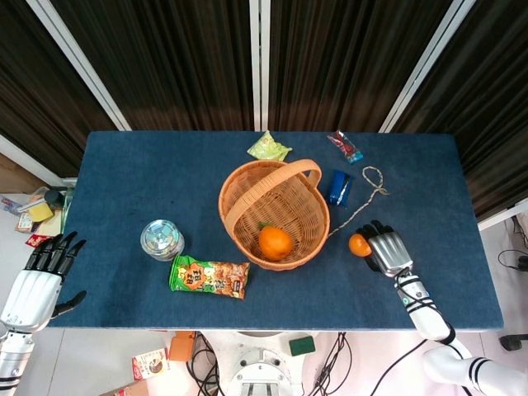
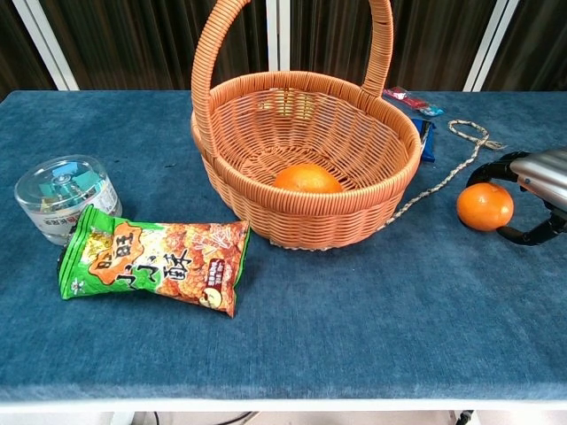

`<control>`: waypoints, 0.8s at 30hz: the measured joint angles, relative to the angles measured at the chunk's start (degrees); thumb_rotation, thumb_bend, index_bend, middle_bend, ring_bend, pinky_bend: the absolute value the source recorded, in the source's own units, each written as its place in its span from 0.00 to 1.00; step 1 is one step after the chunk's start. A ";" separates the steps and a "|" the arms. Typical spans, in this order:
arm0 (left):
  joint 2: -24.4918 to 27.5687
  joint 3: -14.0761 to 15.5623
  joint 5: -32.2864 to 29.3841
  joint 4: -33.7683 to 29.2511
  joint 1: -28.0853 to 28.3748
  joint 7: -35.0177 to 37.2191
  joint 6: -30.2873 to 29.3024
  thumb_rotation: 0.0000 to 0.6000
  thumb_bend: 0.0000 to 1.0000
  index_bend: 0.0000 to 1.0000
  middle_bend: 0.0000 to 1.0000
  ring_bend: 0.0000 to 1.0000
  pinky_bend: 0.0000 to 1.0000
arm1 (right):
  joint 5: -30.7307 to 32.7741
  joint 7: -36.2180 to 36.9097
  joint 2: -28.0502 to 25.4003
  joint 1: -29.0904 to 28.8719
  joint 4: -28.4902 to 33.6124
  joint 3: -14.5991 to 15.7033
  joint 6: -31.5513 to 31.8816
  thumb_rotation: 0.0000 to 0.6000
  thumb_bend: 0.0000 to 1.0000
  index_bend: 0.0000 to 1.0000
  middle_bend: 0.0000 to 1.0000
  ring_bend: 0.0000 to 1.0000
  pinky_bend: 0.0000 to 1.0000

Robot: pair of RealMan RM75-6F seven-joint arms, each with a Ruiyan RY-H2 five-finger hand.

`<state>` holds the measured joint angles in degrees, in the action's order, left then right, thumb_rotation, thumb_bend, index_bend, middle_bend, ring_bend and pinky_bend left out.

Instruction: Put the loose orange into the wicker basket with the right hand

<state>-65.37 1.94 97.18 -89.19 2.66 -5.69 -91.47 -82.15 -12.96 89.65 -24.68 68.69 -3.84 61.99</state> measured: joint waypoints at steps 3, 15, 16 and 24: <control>0.02 0.00 0.06 0.07 -0.04 0.16 -0.14 1.00 0.13 0.10 0.02 0.00 0.12 | -1.31 0.88 0.08 0.18 -0.50 0.12 2.16 1.00 0.40 0.65 0.44 0.33 0.47; 0.01 0.20 0.56 0.07 -0.26 0.12 -0.61 1.00 0.13 0.10 0.02 0.00 0.12 | -8.69 6.67 -6.44 2.22 7.64 0.22 14.65 1.00 0.40 0.70 0.48 0.36 0.49; 0.00 0.19 0.58 0.06 -0.26 0.08 -0.63 1.00 0.13 0.10 0.02 0.00 0.12 | -9.46 6.81 -7.13 2.29 9.15 0.16 15.56 1.00 0.40 0.70 0.48 0.36 0.50; -0.18 0.30 0.79 0.03 -0.31 -0.51 -0.61 1.00 0.13 0.10 0.02 0.00 0.12 | -12.22 -0.71 -8.87 -0.37 19.80 -2.00 15.39 1.00 0.40 0.70 0.48 0.35 0.50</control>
<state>-65.55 2.24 97.97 -89.17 2.35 -6.20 -92.08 -94.37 -13.67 80.78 -25.06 88.49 -5.84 77.39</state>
